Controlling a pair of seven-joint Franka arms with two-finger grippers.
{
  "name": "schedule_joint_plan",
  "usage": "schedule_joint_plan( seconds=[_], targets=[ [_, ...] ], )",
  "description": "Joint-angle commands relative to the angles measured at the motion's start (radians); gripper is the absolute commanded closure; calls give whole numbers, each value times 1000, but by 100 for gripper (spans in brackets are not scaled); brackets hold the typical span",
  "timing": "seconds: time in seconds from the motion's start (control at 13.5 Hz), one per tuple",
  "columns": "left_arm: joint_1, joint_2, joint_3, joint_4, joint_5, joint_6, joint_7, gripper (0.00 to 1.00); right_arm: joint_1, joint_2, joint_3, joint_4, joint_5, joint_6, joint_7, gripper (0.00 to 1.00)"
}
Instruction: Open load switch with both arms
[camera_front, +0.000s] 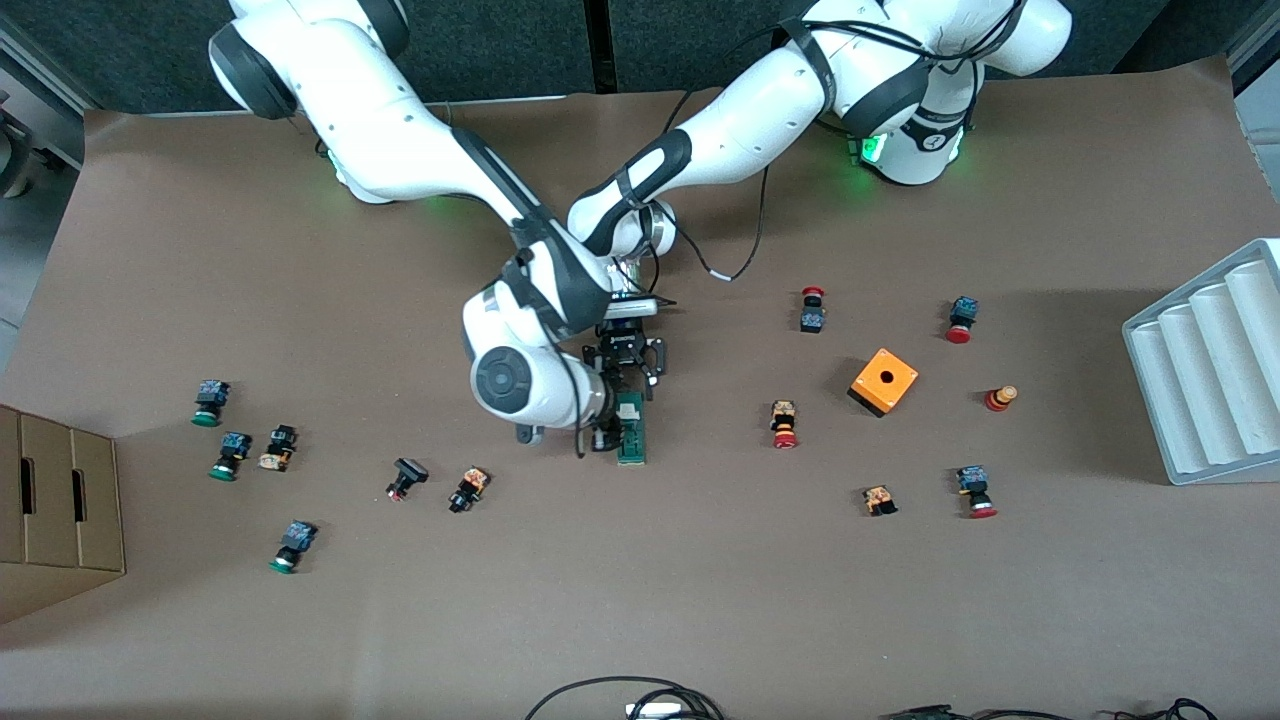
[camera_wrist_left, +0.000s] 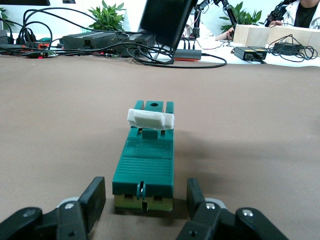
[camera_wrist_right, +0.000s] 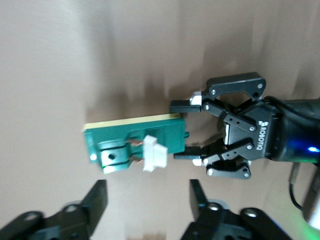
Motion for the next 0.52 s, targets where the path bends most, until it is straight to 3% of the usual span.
schedule_joint_plan(
  seconds=[0.0,0.22,0.45],
  targets=[
    [-11,3,3,9,-1,-3,-6,26,-19,-58,5,-7,-31,-58,-43,0],
    [-9,-2,0,9,-2,2,-4,26,-48,-121,0,-8,-73,-117,-154,0],
    [-6,-9,-3,9,-22,6,11,26,-90,-215,0,-25,-171,-205,-390,0]
  ],
)
